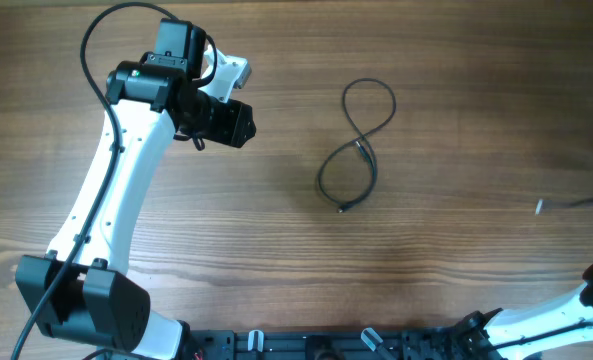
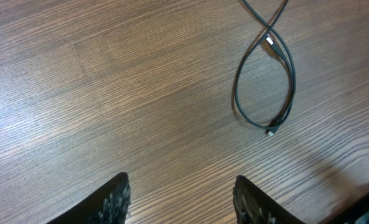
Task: Untangle cables
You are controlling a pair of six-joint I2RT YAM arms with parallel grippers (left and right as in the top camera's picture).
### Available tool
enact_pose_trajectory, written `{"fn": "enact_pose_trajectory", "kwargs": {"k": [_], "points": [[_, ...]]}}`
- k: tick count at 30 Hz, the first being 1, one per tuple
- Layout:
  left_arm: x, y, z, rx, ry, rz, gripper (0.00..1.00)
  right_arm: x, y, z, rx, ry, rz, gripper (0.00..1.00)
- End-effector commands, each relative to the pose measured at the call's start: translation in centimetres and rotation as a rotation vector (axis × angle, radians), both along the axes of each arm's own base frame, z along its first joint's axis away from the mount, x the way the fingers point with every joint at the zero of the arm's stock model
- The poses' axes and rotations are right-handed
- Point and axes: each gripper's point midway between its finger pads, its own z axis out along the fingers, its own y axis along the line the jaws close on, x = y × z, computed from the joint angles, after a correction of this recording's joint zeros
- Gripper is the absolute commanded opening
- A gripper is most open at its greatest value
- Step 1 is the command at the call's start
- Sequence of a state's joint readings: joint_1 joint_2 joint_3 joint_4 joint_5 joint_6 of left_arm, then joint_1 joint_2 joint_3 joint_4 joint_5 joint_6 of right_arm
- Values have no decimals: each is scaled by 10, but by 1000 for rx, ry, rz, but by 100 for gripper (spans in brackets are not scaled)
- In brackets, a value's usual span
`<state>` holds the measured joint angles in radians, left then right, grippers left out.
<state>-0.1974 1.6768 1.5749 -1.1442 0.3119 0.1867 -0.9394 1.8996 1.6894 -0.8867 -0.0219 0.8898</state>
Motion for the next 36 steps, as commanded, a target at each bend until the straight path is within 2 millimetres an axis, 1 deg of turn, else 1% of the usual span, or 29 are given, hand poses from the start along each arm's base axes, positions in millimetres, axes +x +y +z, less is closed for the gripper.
{"fn": "enact_pose_trajectory", "kwargs": {"k": [1,2,4,7,9,11,12,14,17,18,21,24,26,27,28,29,30,33,36], "points": [[0,-3,-3,-6,2,-23,55,32,24,-3,76,-98,157,94],[0,-3,-3,-6,2,-23,55,37,29,-2,84,-112,192,95],[0,-3,-3,-6,2,-24,55,52,48,-1,111,-142,299,95],[0,-3,-3,-6,2,-24,55,70,85,-3,163,-145,454,96],[0,-3,-3,-6,2,-23,55,77,111,-8,189,-101,540,99],[0,-3,-3,-6,2,-23,55,78,132,-16,206,-37,589,99],[0,-3,-3,-6,2,-23,55,76,139,-22,201,22,597,99],[0,-3,-3,-6,2,-23,55,67,147,-36,161,166,599,99],[0,-3,-3,-6,3,-23,55,52,159,-53,137,322,540,100],[0,-3,-3,-6,3,-23,55,45,166,-63,136,378,513,100],[0,-3,-3,-6,3,-24,55,35,184,-83,167,432,541,100],[0,-3,-3,-6,3,-24,55,19,195,-104,200,482,590,99],[0,-3,-3,-6,3,-23,55,11,200,-116,213,504,619,81],[0,-3,-3,-6,3,-23,55,9,201,-120,213,511,640,62],[0,-3,-3,-6,3,-23,55,6,203,-126,211,519,669,40],[0,-3,-3,-6,3,-24,55,3,204,-132,212,523,680,13],[0,-3,-3,-6,3,-23,55,-1,206,-140,217,523,670,4],[0,-3,-3,-6,3,-23,55,-9,211,-160,223,514,626,4],[-1,-3,-3,-5,6,-24,55,-12,213,-174,211,495,608,4]]}}
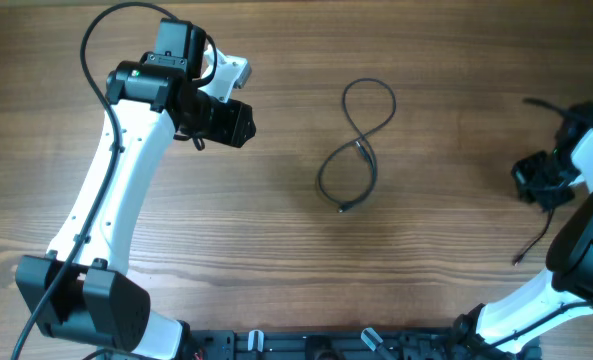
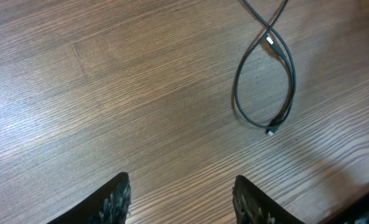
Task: Untangle cables
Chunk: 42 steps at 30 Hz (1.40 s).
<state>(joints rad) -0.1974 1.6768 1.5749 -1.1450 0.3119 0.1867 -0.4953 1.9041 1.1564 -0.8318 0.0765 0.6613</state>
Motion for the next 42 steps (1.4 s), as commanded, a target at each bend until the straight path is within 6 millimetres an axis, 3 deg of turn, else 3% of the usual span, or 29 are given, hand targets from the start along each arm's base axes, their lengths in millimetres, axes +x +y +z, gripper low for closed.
{"fn": "enact_pose_trajectory", "kwargs": {"k": [1,3,8,13,23,25,31,39,40,41,42], "points": [[-1,-3,-3,-5,8,-23,55,-12,1,-19,-19,18,-25,4],[-2,-3,-3,-4,11,-23,55,-16,-3,-23,-47,26,-65,4],[-2,-2,-3,-4,13,-23,55,-50,-16,-28,-180,104,-347,4],[-2,-2,-3,-4,13,-24,55,-55,-36,-36,-199,53,-436,4],[-4,-2,-4,-3,20,-23,55,-76,-125,-30,-300,-90,-539,4],[-4,-2,-4,-3,20,-23,55,-87,-145,-30,-284,-159,-665,4],[-4,-2,-4,-2,23,-23,56,-89,-186,-19,-356,-293,-736,4],[-4,-2,-4,-2,24,-23,56,-67,-219,2,-462,-447,-735,5],[-4,-2,-4,-2,23,-23,56,-67,-219,2,-462,-446,-735,8],[-4,-2,-4,-2,23,-23,56,-67,-217,2,-455,-446,-734,21],[-4,-2,-4,-2,23,-23,56,-65,-215,0,-436,-452,-731,43]]}}
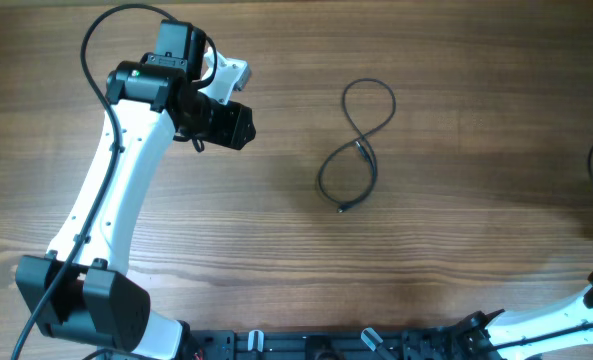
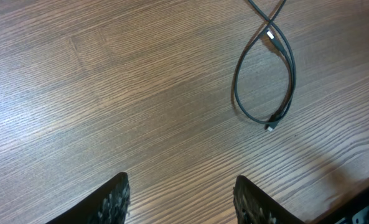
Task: Untangle cables
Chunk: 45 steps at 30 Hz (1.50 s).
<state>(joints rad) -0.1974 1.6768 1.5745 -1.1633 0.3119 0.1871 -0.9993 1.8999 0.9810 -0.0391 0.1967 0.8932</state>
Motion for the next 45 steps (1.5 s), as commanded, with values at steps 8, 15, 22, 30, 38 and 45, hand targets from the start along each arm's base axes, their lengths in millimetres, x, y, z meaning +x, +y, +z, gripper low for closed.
{"fn": "enact_pose_trajectory", "kwargs": {"k": [8,15,22,30,38,45], "points": [[0,-3,-3,-6,2,-23,56,42,57,-20,274,-208,203,100],[0,-3,-3,-5,6,-23,55,31,72,11,286,-163,246,100],[1,-3,-2,0,-8,-43,54,74,125,89,225,-304,637,100],[24,1,4,-39,-39,140,50,126,313,109,328,-323,1476,100],[55,53,10,-92,-46,512,54,113,451,81,291,-19,2013,100],[41,83,4,-106,36,555,54,118,493,69,28,187,2231,100]]}}
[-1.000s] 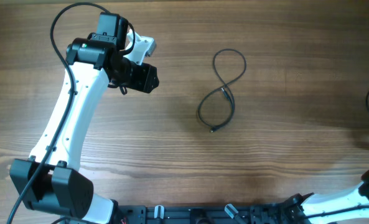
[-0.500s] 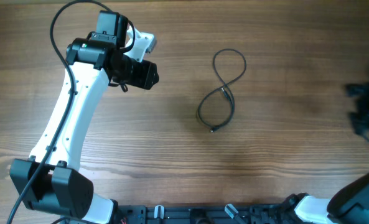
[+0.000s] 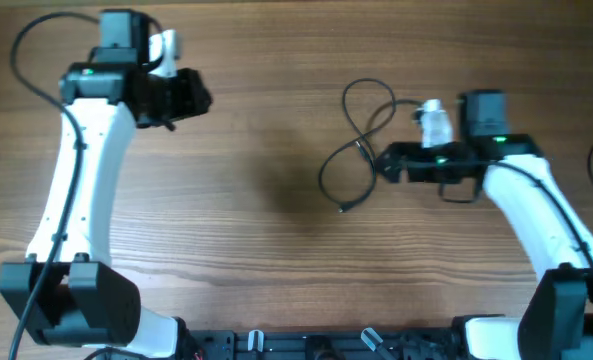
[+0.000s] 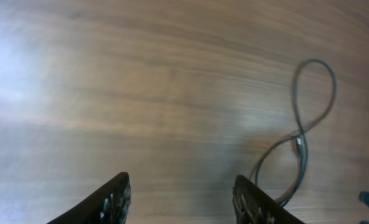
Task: Untangle cables
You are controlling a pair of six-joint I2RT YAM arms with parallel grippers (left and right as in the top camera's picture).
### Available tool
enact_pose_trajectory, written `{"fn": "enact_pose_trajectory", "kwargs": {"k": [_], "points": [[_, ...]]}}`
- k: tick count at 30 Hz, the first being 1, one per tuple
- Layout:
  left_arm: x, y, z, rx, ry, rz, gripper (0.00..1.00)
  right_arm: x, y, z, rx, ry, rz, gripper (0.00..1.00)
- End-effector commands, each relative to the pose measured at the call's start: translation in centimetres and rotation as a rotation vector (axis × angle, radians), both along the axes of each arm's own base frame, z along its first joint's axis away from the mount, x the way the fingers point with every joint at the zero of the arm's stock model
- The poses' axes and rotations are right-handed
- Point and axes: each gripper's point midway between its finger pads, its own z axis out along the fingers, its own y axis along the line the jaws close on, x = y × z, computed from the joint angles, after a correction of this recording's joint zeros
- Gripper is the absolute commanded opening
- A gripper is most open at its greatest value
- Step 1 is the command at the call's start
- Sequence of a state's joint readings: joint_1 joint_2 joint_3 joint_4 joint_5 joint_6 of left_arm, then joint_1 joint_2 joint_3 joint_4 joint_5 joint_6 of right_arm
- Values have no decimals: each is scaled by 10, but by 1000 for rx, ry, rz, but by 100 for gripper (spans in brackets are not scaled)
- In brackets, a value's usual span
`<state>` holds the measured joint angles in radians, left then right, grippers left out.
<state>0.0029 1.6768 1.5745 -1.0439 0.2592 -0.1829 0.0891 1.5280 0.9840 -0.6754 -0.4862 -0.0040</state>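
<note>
A thin black cable (image 3: 366, 82) lies in a figure-eight at the table's middle, its strands crossing near one plug. The other plug lies at the lower end. My right gripper (image 3: 380, 164) sits just right of the crossing, fingertips at the cable. Whether its jaws are apart does not show. My left gripper (image 3: 190, 97) hovers at the far left, well away from the cable. In the blurred left wrist view it (image 4: 181, 190) is open over bare wood. The cable (image 4: 315, 61) shows there at the right.
The wooden table (image 3: 226, 250) carries nothing else near the cable. The right arm (image 3: 536, 205) slants across the right side from its base at the bottom right. The left arm (image 3: 76, 180) rises along the left side.
My right arm, then out of sight past the right edge, now reaches in with its gripper at the cable's crossing. My left gripper has moved left and farther from the cable. The cable's shape looks unchanged.
At first my left gripper hovered open left of the cable and the right arm was off to the right. Then the right gripper showed at the far right edge, then was gone again. Now it is at the cable and the left gripper has drawn back.
</note>
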Motion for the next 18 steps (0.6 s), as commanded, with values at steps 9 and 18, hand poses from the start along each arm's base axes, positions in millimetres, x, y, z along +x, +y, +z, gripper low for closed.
{"fn": "enact_pose_trajectory", "kwargs": {"k": [9,18], "points": [[-5,-32,4,-98,-25,-188,56,71,9,-33,21,-36,-354,86],[-1,-39,7,-96,-51,-206,56,80,39,-72,148,120,-533,100]]}}
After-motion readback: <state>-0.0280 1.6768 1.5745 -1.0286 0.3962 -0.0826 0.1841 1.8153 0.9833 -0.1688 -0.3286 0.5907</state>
